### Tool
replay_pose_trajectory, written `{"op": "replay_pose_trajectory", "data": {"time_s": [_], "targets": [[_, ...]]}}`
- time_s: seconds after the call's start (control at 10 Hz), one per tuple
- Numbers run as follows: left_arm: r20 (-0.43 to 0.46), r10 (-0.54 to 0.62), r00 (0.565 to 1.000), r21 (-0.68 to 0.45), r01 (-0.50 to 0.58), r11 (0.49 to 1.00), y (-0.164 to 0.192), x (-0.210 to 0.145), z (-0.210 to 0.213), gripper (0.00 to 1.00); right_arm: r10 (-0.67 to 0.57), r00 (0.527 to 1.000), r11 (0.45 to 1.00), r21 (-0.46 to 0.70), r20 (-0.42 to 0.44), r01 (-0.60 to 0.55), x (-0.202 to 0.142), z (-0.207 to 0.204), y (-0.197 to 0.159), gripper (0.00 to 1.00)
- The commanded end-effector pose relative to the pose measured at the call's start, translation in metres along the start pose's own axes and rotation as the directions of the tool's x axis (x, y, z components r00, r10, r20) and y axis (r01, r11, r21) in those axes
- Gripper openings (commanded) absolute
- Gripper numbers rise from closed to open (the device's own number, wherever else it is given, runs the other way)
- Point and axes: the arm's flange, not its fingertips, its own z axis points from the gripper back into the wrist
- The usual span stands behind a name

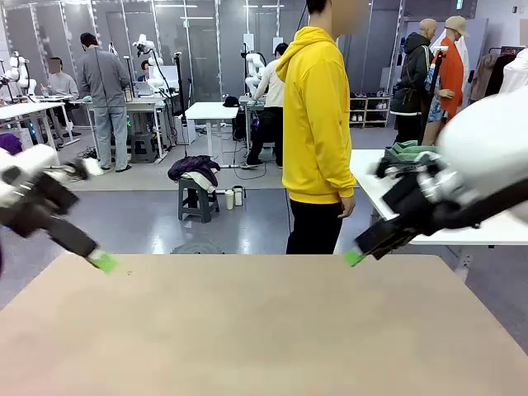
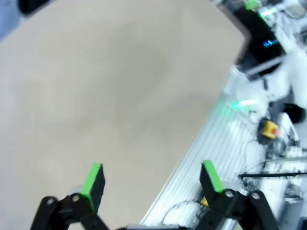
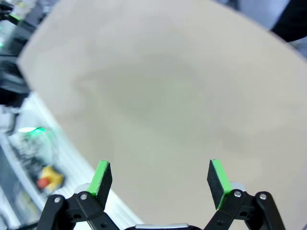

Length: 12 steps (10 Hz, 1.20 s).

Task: Fold the towels and place them in the basket.
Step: When a person lays out a Towel with hook on the table, fold it in half twice.

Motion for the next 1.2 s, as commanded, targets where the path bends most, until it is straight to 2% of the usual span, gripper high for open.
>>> {"op": "replay_pose_trajectory", "data": {"time_s": [0.0, 0.1, 0.2, 0.4, 0.6, 0.9, 1.0, 1.1], "targets": [[-0.037, 0.043, 0.998, -0.226, -0.05, 0.973, 0.03, -0.031, 0.059, 1.0, -0.095, 0.995, 0.976, 0.196, -0.003, 0.094, -0.022, 0.046, -0.049, 1.0], [0.015, 0.039, 0.999, -0.284, -0.033, 0.958, 0.04, -0.056, 0.085, 1.0, -0.119, 0.993, 0.944, 0.31, 0.005, 0.111, -0.043, 0.065, -0.074, 1.0], [0.084, 0.052, 0.995, -0.314, -0.023, 0.949, 0.052, -0.082, 0.102, 1.0, -0.154, 0.987, 0.914, 0.386, 0.049, 0.123, -0.062, 0.083, -0.097, 1.0], [0.22, 0.118, 0.968, -0.361, -0.031, 0.932, 0.077, -0.136, 0.13, 1.0, -0.228, 0.964, 0.876, 0.462, 0.138, 0.141, -0.107, 0.111, -0.135, 1.0], [0.308, 0.218, 0.926, -0.389, -0.087, 0.917, 0.102, -0.189, 0.152, 1.0, -0.339, 0.913, 0.837, 0.517, 0.227, 0.182, -0.154, 0.135, -0.173, 1.0], [0.364, 0.26, 0.894, -0.394, -0.105, 0.913, 0.12, -0.218, 0.159, 1.0, -0.396, 0.879, 0.816, 0.541, 0.265, 0.205, -0.18, 0.138, -0.188, 1.0], [0.364, 0.28, 0.888, -0.372, -0.136, 0.918, 0.122, -0.221, 0.159, 1.0, -0.397, 0.879, 0.819, 0.534, 0.263, 0.21, -0.181, 0.137, -0.186, 1.0], [0.382, 0.266, 0.885, -0.359, -0.123, 0.925, 0.12, -0.217, 0.158, 1.0, -0.393, 0.883, 0.819, 0.534, 0.255, 0.21, -0.181, 0.135, -0.184, 1.0]]}}
